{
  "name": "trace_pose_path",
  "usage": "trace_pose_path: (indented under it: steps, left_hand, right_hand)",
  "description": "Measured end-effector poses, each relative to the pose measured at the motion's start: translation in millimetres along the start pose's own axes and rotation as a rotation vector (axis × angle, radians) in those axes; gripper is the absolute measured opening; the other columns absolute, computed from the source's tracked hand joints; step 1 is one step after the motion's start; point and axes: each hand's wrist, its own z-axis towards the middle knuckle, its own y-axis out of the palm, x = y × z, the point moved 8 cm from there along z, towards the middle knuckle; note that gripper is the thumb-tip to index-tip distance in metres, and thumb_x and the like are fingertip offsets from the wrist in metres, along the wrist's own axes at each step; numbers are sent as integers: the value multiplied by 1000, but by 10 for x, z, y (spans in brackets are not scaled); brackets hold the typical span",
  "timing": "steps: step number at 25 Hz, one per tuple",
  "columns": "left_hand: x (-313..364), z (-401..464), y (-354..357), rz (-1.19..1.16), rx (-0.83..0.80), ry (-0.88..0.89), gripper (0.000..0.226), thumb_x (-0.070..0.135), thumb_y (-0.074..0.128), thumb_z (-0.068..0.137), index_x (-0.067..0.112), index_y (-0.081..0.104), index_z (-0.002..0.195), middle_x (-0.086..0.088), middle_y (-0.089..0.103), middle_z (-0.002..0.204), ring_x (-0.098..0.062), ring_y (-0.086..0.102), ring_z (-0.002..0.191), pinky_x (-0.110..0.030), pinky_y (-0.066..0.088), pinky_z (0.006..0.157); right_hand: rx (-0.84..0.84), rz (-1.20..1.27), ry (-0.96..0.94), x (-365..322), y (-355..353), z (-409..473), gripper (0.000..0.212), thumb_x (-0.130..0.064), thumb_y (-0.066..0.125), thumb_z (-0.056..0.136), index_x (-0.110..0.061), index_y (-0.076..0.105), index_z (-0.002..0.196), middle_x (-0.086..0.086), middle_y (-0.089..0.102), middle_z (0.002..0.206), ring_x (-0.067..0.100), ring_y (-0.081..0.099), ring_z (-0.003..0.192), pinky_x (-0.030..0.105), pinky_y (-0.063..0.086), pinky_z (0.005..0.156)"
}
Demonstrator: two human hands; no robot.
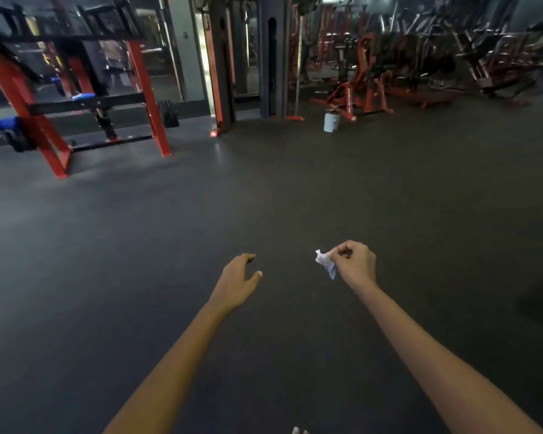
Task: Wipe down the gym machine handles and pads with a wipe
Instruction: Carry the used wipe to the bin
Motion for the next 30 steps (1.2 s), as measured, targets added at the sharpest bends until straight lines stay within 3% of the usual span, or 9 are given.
trace_pose_path:
  steps: [4,8,13,15,19,22,26,28,30]
  left_hand:
    - [173,1266,273,-31,16,-20,46,23,54,95,6,43,136,-9,48,138,-21,44,128,-33,36,108]
    - [177,2373,805,-94,-26,-52,45,22,55,94,6,44,135,-8,49,137,-19,44,129,-30,35,106]
    - [24,3856,1585,-136,-115,-73,46,20,55,94,5,43,136,-8,48,139,-20,43,130,-30,34,106]
    - [-51,4558,1813,-166,-146,-121,46,19,55,94,5,43,136,-9,47,139,-20,43,130,-28,34,106]
    - [83,6136,2055,-128,-221,-62,45,20,56,94,4,44,134,-11,50,136,-21,44,129,-27,34,105]
    - [232,7070,2182,-118,-240,-52,45,20,55,94,4,44,135,-10,49,137,-22,45,129,-28,34,105]
    - [432,8429,2580,-124,-264,-13,45,20,56,93,6,45,135,-7,50,135,-20,45,128,-27,35,105]
    - [530,9208,2760,-124,-231,14,44,19,56,93,6,46,134,-7,50,134,-20,45,128,-28,35,105]
    - [664,10010,2868,-118,-213,-4,43,20,56,93,7,46,133,-7,51,134,-20,44,129,-30,36,107]
  right_hand:
    - [-27,-31,25,168,211,1296,19,-12,65,72,-24,59,58,4,62,81,21,64,69,36,55,66]
    - [61,-11,33,498,410,2318,10,-10,66,73,-17,62,66,1,59,80,11,57,64,20,45,56]
    - [110,-16,106,1123,774,3694,9,-13,69,71,-19,63,67,0,60,80,19,61,72,36,52,63]
    - [130,-56,104,1222,898,4317,9,-10,69,71,-17,64,67,1,60,79,20,61,71,36,52,62]
    - [138,-78,120,1215,942,5702,12,-5,69,71,-14,64,66,-1,59,74,3,58,57,20,47,53]
    - [174,-76,125,1269,980,6595,13,-5,71,71,-15,64,68,3,61,80,14,60,65,31,52,61]
    - [183,15,146,1450,1185,7955,6,0,68,76,-2,65,72,8,60,84,6,55,57,10,44,51]
    - [179,22,93,1549,1275,8721,9,0,68,76,-7,65,70,6,59,84,8,57,62,13,45,54]
    - [168,5,59,1610,1317,9512,16,-4,68,75,-16,62,67,3,59,84,15,59,72,28,50,63]
